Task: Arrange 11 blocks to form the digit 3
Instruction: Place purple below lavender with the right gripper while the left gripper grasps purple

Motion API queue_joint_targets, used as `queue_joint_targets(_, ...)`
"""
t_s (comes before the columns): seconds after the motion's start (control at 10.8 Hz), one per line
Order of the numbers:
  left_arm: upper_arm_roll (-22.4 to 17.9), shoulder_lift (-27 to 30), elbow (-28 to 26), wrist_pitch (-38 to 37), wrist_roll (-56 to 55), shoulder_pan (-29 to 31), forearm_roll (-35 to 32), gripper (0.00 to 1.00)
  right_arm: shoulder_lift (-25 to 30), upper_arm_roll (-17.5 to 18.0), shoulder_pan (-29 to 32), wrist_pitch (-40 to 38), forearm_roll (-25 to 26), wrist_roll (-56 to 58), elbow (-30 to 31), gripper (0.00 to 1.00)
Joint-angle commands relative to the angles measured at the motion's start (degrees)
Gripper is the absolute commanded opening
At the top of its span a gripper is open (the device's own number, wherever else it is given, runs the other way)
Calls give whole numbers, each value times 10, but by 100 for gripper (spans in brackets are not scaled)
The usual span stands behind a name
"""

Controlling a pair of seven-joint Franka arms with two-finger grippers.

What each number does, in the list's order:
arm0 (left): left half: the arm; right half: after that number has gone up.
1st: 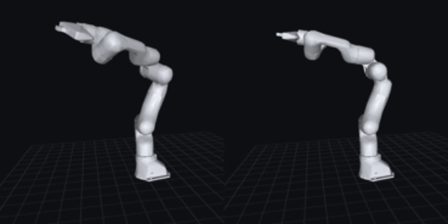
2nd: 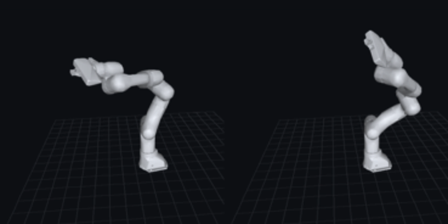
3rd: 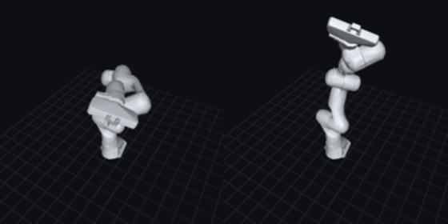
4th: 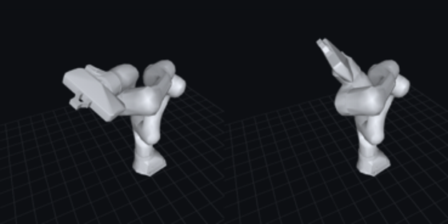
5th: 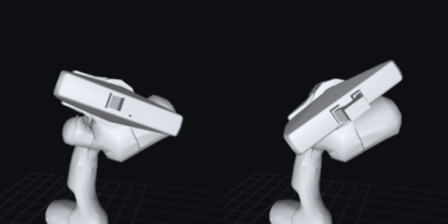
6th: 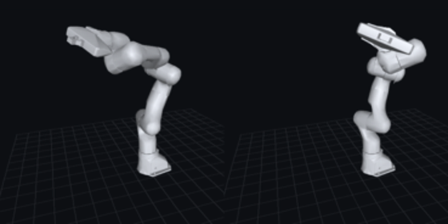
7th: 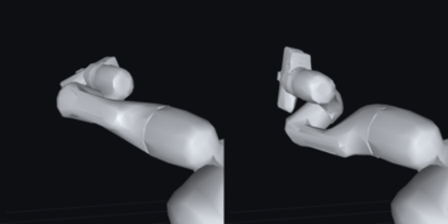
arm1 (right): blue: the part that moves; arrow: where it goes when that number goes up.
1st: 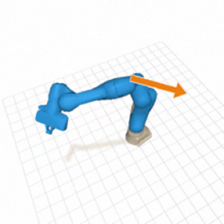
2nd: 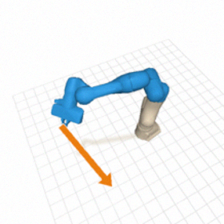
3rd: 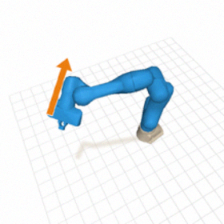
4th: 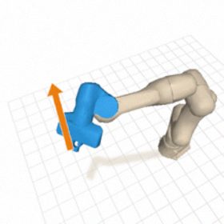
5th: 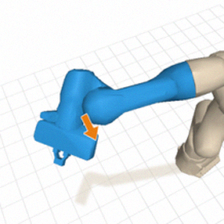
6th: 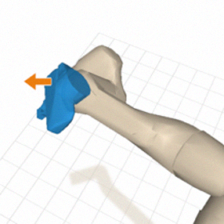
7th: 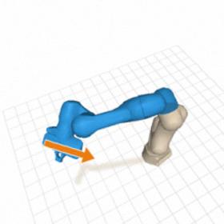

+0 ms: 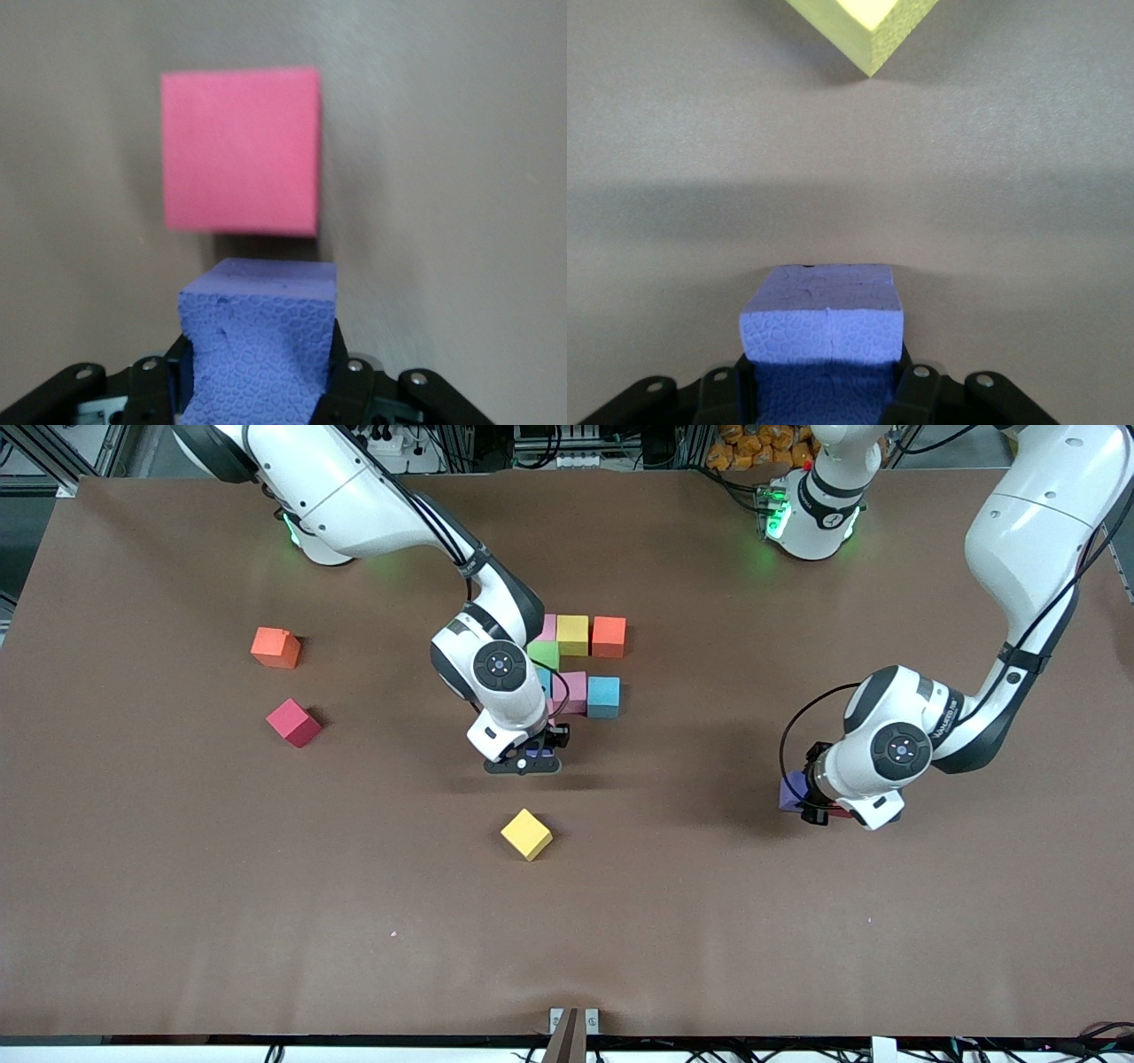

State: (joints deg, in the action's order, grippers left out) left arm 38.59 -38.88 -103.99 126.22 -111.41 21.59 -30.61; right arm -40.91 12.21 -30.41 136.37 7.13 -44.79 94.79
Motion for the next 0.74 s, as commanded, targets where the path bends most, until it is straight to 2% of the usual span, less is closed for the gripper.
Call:
queue_joint_targets(0.0,-1,5,26,-5,-1,-29,-5,13,-5,-7,-11,2,4,-8,-7,29)
queue_joint_targets(0.46,-1,3,36,-5,22,-61,-9,13,-10,-8,-11,4,8,-7,-7,36)
queue_joint_targets(0.56,-1,2,42,-5,25,-71,-7,13,-10,-8,-11,4,7,-7,-7,59)
queue_joint_targets(0.65,-2,-1,51,-5,25,-84,-7,13,-9,-9,-10,3,6,-8,-7,94)
